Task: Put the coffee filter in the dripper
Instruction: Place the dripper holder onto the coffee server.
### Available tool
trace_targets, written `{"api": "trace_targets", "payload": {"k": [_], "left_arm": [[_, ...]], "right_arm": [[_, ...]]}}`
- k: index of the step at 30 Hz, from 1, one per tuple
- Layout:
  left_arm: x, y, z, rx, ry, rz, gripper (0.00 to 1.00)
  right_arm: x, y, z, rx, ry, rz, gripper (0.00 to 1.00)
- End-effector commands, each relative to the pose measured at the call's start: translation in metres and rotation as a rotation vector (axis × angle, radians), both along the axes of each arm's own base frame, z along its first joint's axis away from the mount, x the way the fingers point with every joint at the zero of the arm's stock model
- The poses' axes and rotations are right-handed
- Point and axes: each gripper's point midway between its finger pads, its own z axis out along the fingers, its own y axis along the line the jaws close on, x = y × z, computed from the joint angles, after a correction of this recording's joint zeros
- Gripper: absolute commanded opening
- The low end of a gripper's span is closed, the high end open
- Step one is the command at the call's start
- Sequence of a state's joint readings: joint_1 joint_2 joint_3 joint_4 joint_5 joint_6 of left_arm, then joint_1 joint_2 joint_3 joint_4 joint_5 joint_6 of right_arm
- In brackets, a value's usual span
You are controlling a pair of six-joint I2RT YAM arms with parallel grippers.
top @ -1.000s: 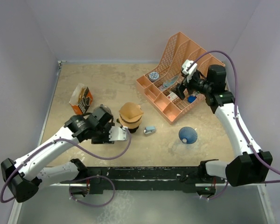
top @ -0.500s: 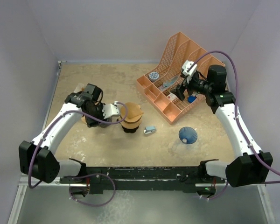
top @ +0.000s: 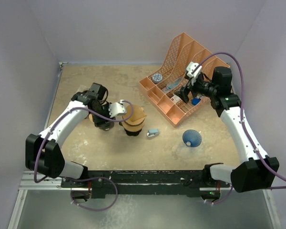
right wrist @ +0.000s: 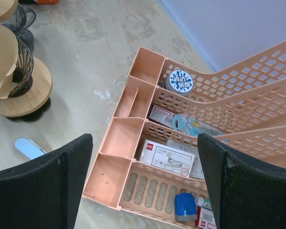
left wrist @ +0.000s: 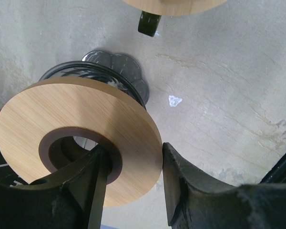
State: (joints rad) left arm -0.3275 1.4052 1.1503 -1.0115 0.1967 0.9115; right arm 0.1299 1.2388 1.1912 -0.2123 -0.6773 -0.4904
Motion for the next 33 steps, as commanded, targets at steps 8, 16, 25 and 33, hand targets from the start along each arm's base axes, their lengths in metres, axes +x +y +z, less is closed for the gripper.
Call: {"api": "trace_targets", "payload": {"k": [8,16,25,33], "left_arm": [[0.026,-0.012,0.002,-0.081,-0.029,0.012,0.37],[0.026,-0.012,-0.007,-0.08,0.007,0.012,0.39],[0.026,-0.012,-0.016,-0.073,0.035,0.015,0.43],[0.025,-0.01,-0.01,-0.073,0.013,0.019,0.53]], "right_arm": [[-0.006,0.0,0.021,0.007,-0.069,0.019,0.93],[-0.004,0.001,0.018,0.007,-0.063,0.019,0.93],[-0.004,0.001,0.018,0.006,-0.059,0.019,0.93],[-0.005,0.0,0.019,0.004,-0.064,0.018,0.93]]}}
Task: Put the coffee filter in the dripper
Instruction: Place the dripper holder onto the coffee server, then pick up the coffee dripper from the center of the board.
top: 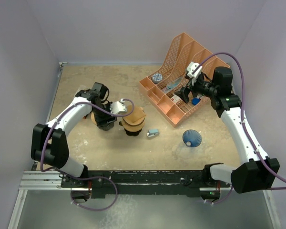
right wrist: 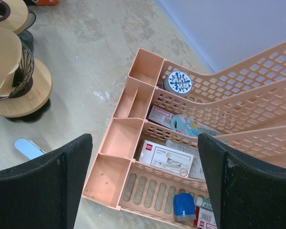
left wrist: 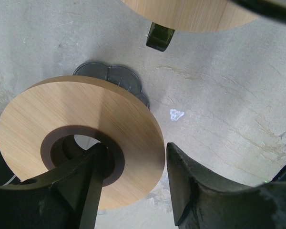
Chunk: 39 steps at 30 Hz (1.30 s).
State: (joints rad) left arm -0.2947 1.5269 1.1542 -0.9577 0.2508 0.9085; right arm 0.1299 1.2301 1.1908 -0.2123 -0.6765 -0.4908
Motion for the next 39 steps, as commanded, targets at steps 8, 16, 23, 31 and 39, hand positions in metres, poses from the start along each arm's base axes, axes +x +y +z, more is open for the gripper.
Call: {"api": "trace_targets", "payload": {"k": [8,16,23,31,39], "left_arm": [[0.017,-0.005,0.038,-0.066,-0.129,0.022,0.66],[0.016,-0.006,0.06,-0.112,-0.173,0.038,0.71],[0.017,-0.014,0.091,-0.231,-0.236,0.084,0.73],[0.037,0.0,0.123,-0.356,-0.37,0.293,0.74],[0.065,0.025,0.146,-0.383,-0.521,0.515,0.75]], "right_arm": [[-0.005,0.001,0.016,0.005,-0.054,0.022,0.94],[-0.007,0.0,0.017,0.003,-0.057,0.019,0.94],[-0.007,-0.002,0.011,-0.01,-0.041,0.013,0.94],[-0.009,-0.018,-0.025,-0.157,0.02,-0.007,0.94],[-0.05,-0.051,-0.109,-0.458,0.231,0.076,0.93]]}}
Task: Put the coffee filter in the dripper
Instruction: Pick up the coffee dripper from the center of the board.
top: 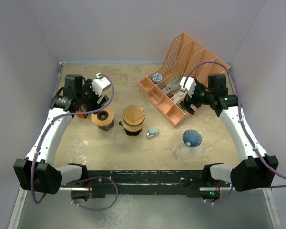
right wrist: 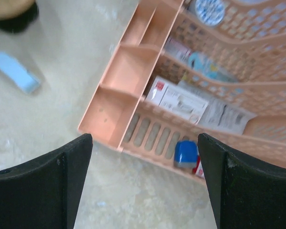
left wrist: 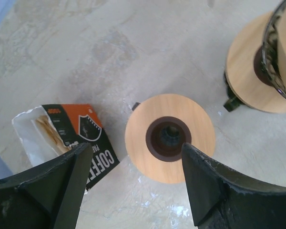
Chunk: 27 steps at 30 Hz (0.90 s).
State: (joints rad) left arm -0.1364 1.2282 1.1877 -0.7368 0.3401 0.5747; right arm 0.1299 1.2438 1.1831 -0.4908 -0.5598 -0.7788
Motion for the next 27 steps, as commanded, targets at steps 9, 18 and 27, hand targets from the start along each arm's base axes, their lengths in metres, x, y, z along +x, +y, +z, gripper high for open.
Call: {"api": "trace_targets", "payload": {"k": [9,18,27], "left_arm": [[0.036,0.015,0.031,-0.065,-0.167,0.197,0.75],[0.037,0.013,0.03,-0.076,-0.165,0.199,0.75],[0.037,0.016,0.025,-0.064,-0.164,0.206,0.76]], "right_arm": [[-0.075,-0.053,-0.115,-0.357,0.343,0.054,0.89],[-0.084,-0.058,-0.154,-0.382,0.437,0.062,0.79],[-0.094,-0.053,-0.164,-0.361,0.486,0.099,0.54]]}}
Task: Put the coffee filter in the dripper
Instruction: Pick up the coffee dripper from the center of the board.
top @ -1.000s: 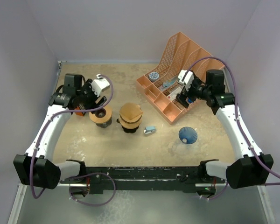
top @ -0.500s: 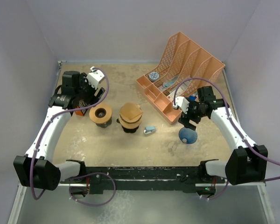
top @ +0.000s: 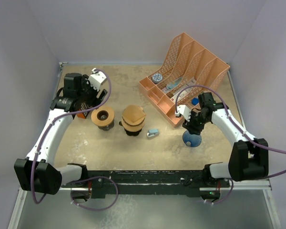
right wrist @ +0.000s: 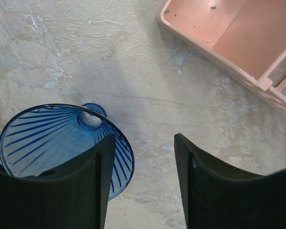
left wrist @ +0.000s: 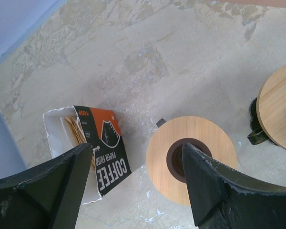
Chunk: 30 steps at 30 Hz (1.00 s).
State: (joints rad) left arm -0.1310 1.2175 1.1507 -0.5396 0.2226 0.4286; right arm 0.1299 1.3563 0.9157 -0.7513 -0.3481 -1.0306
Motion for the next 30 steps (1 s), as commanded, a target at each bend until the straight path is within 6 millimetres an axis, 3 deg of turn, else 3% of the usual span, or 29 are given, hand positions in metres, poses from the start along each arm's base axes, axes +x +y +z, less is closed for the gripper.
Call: {"api": "trace_targets", "payload": {"k": [1,9,13,18,22,30], "left_arm": [[0.006,0.003,0.006,-0.01,-0.039,0.022,0.76],[0.012,0.005,0.005,-0.028,-0.033,0.067,0.76],[0.012,0.006,0.009,-0.023,-0.047,0.067,0.76],[0.013,0.008,0.018,-0.011,-0.073,0.063,0.78],[0.014,0.008,0.028,-0.013,-0.098,0.064,0.81],[0.021,0.006,0.053,-0.045,-0.159,0.076,0.85]], "right_arm": [[-0.005,0.003,0.001,0.02,0.012,0.022,0.5],[-0.012,0.009,0.003,0.055,0.033,0.036,0.18],[-0.007,0.016,0.017,0.096,0.01,0.042,0.0],[0.007,0.028,0.044,0.161,-0.046,0.026,0.0],[0.022,0.044,0.079,0.254,-0.098,0.009,0.0],[0.065,0.078,0.181,0.447,-0.263,0.017,0.0]]}}
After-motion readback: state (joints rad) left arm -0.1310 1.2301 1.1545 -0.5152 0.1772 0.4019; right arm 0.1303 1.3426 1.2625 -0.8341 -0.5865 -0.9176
